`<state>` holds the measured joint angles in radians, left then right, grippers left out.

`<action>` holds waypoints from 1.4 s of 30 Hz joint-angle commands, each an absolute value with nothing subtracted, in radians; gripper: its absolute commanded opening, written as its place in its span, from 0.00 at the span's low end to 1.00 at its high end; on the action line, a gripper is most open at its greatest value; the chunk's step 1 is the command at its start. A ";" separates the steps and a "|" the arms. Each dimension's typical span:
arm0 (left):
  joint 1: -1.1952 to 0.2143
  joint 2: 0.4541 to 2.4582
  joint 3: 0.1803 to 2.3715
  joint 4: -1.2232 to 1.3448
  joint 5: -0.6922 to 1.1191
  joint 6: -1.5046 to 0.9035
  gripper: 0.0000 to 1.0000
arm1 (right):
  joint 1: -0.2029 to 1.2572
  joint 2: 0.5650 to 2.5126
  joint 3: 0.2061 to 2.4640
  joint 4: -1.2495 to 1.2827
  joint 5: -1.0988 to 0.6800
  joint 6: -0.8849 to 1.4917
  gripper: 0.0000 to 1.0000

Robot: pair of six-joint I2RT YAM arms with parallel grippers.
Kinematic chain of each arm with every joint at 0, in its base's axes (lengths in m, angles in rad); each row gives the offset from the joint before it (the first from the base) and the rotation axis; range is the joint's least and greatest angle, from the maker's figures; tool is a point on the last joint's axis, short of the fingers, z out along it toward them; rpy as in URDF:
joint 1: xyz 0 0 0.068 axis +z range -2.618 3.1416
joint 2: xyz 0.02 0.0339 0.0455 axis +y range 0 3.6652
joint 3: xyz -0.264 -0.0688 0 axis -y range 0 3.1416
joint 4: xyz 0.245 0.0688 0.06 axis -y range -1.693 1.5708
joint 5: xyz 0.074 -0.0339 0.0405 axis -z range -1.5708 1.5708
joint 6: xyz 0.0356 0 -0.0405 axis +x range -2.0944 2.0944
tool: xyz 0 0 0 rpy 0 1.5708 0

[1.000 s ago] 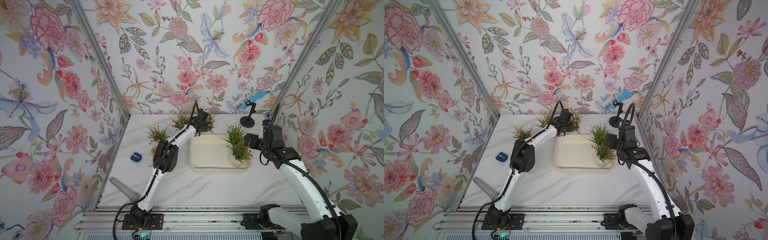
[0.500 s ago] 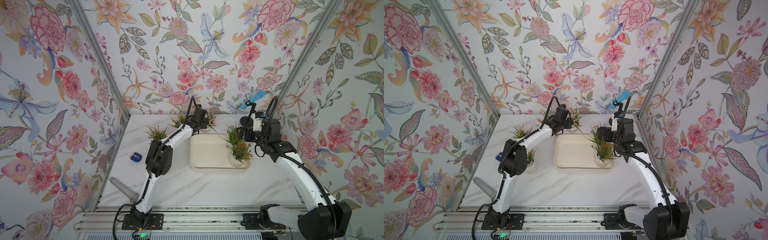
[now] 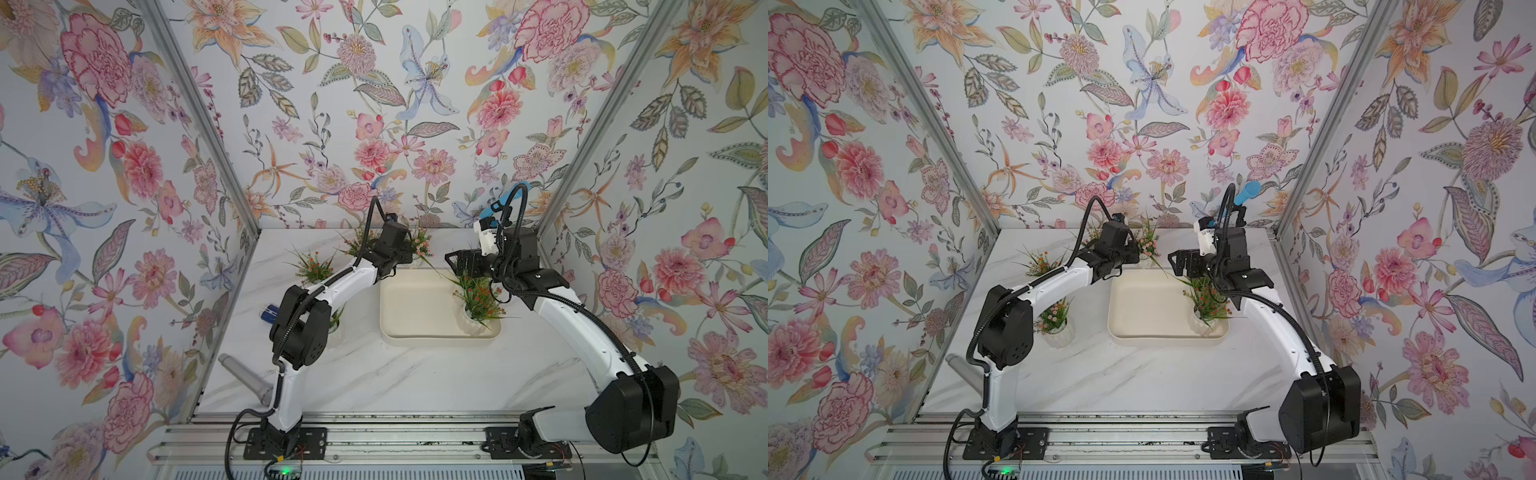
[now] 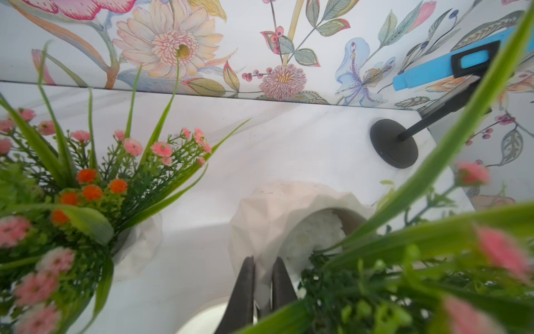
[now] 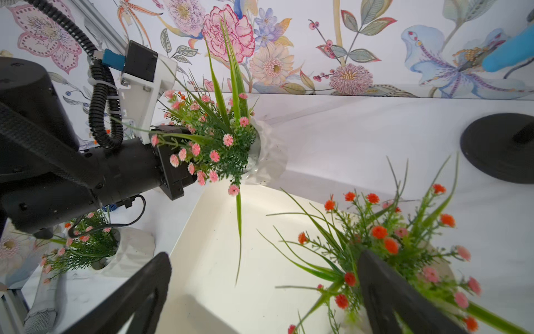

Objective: Put the potted gypsophila into the storage box
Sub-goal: Pick up the baby's breath potted plant from the center of the board, then place the baby's breath potted plant at the storage box.

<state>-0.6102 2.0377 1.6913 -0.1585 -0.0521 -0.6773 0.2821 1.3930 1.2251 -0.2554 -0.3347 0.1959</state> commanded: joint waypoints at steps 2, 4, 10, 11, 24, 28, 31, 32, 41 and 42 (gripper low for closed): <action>-0.647 1.910 1.632 -0.035 -0.029 -0.758 0.00 | 0.292 1.393 1.264 -0.221 -0.407 0.165 1.00; -0.656 1.891 1.609 -0.036 -0.019 -0.775 0.00 | 0.299 1.385 1.255 -0.220 -0.416 0.153 1.00; -0.680 1.851 1.555 -0.035 0.000 -0.817 0.00 | 0.311 1.332 1.205 -0.220 -0.404 0.138 1.00; -0.684 1.852 1.550 -0.032 0.008 -0.825 0.00 | 0.311 1.318 1.196 -0.221 -0.397 0.134 1.00; -0.736 1.957 1.583 -0.046 0.084 -0.891 0.00 | 0.310 1.164 1.103 -0.318 -0.200 0.031 1.00; -0.744 2.005 1.631 -0.090 0.096 -0.890 0.00 | 0.310 1.127 1.051 -0.319 -0.165 0.029 1.00; -0.748 2.032 1.655 -0.110 0.104 -0.890 0.00 | 0.309 1.102 1.017 -0.318 -0.148 0.031 1.00; -0.752 2.039 1.662 -0.113 0.106 -0.890 0.00 | 0.309 1.095 1.006 -0.317 -0.134 0.033 1.00; -0.756 2.116 1.713 -0.144 0.116 -0.892 0.00 | 0.308 1.079 0.960 -0.304 -0.091 0.026 1.00; -0.756 2.125 1.721 -0.150 0.112 -0.887 0.00 | 0.308 1.081 0.959 -0.297 -0.091 0.027 1.00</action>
<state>-0.7475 2.1155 1.6566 -0.1806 0.1013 -0.8799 0.3080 1.0904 0.9730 -0.3103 -0.1112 0.0441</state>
